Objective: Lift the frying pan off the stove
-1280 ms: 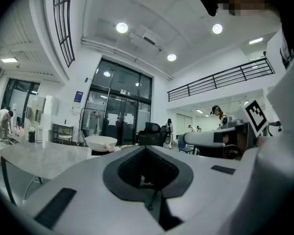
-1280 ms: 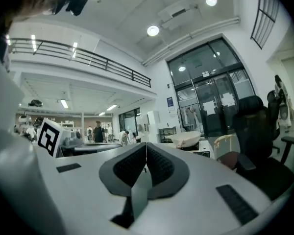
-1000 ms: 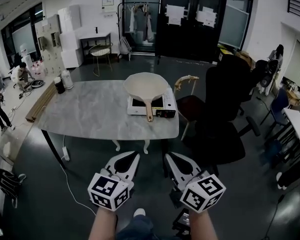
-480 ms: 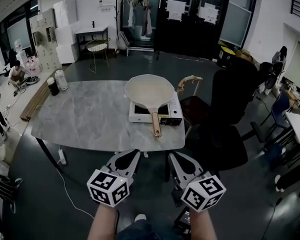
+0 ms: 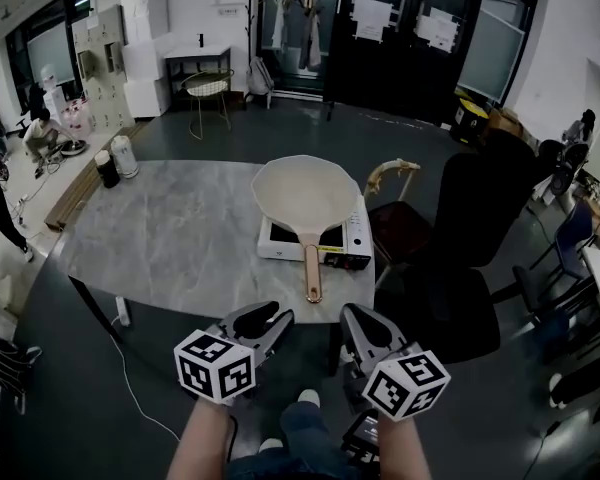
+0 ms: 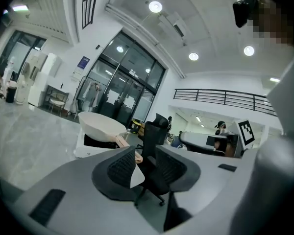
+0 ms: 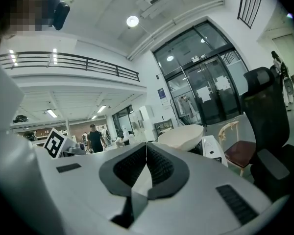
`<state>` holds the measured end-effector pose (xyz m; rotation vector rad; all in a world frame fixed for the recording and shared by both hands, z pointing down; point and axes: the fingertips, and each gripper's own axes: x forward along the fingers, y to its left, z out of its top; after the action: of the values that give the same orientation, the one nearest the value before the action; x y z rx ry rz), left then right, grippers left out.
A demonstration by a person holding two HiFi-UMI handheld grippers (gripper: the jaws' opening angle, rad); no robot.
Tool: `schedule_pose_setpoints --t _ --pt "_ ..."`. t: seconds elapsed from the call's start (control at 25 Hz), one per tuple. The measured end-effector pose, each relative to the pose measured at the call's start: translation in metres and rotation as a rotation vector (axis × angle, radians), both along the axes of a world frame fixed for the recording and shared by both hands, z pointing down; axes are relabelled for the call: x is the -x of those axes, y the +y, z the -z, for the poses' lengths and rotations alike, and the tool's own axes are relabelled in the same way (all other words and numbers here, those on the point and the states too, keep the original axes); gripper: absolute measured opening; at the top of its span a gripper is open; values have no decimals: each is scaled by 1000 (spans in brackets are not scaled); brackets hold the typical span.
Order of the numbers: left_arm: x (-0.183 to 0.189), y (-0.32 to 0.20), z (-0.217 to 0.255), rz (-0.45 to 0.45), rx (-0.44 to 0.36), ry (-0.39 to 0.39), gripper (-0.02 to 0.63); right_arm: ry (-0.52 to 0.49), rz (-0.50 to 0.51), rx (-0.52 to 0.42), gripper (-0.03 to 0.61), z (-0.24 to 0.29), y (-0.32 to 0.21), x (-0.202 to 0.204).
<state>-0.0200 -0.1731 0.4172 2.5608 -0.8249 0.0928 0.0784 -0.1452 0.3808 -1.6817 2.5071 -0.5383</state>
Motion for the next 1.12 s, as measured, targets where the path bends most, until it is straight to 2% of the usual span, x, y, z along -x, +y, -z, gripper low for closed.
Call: schedule_pose_setpoints --t 0.16,0.32,0.56,0.68,0.76,0.92,0.96,1.0,1.12 --pt "-21 -18 -18 -31 87 6 170 -23 9 -1 25 -2 -31 -19" --pt "-38 -35 -33 -59 203 73 222 -36 26 17 25 -10 -60 -32" --pt "-54 -57 -59 -62 365 128 256 -58 67 47 25 -22 -95 -43" --pt "-63 -59 -65 -76 428 189 262 -75 89 70 25 -30 -108 -47" --pt "-69 -60 -70 -85 458 222 262 -97 103 81 26 -35 -116 -49" --pt "-79 -61 -75 -117 490 230 262 -145 133 100 26 -41 -129 -54" --pt "-80 -61 -75 -129 493 235 250 -150 142 108 26 -43 -131 -54" --pt "-81 -61 -74 -142 494 242 209 -152 150 115 26 -45 -133 -55" --pt "-81 -59 -72 -162 497 268 207 -174 173 129 27 -48 -139 -56"
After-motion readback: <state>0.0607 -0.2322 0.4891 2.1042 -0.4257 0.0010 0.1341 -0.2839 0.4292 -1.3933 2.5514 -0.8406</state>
